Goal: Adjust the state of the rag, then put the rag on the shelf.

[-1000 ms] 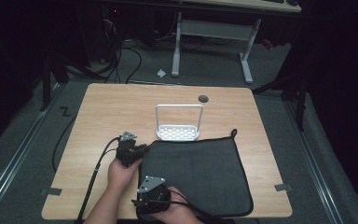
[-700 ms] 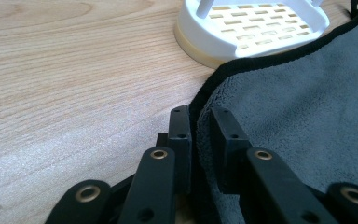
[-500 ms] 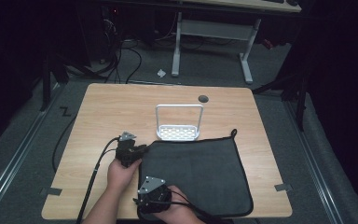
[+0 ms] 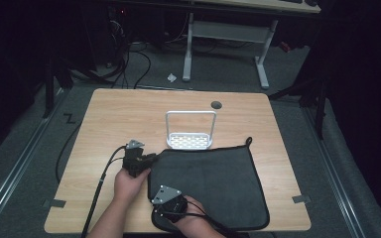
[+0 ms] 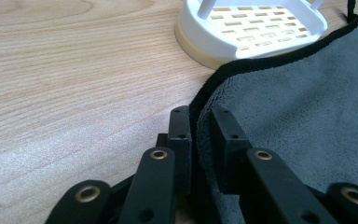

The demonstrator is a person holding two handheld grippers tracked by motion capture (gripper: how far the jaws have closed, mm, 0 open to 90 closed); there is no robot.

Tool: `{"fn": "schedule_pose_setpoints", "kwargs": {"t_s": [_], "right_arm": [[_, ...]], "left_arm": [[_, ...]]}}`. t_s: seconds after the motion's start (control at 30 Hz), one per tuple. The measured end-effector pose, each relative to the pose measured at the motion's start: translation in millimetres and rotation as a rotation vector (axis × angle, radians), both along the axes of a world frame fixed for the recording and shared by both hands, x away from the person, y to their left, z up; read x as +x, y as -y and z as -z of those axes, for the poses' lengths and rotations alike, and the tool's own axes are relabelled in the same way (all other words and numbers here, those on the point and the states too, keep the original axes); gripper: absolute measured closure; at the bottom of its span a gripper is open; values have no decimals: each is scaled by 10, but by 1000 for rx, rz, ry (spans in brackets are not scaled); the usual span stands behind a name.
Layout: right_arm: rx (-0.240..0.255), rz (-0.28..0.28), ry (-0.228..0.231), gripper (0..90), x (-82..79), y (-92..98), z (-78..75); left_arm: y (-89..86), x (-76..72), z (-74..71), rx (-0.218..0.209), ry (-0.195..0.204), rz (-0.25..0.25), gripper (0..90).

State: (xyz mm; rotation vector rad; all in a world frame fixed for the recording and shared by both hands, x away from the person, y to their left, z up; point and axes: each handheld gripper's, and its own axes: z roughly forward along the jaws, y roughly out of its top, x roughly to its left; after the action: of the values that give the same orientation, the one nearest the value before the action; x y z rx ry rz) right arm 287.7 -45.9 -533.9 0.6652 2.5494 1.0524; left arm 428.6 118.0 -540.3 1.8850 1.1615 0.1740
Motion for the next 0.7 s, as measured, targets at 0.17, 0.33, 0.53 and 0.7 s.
{"fn": "schedule_pose_setpoints", "kwargs": {"t_s": [0.17,0.33,0.53,0.7], "right_arm": [[47,-16,56,835,-93,41,-157],[89,-8,71,835,-113,109,-243],[133,-37,67,835,-98,148,-369],[121,-78,96,834,-172,27,-449]], "left_arm": [[-5,10,3,-11,-9,18,810],[-25,9,-7,-31,-4,15,816],[-87,-137,-63,-79,44,-11,814],[-220,-248,-114,-131,50,-49,814]]}}
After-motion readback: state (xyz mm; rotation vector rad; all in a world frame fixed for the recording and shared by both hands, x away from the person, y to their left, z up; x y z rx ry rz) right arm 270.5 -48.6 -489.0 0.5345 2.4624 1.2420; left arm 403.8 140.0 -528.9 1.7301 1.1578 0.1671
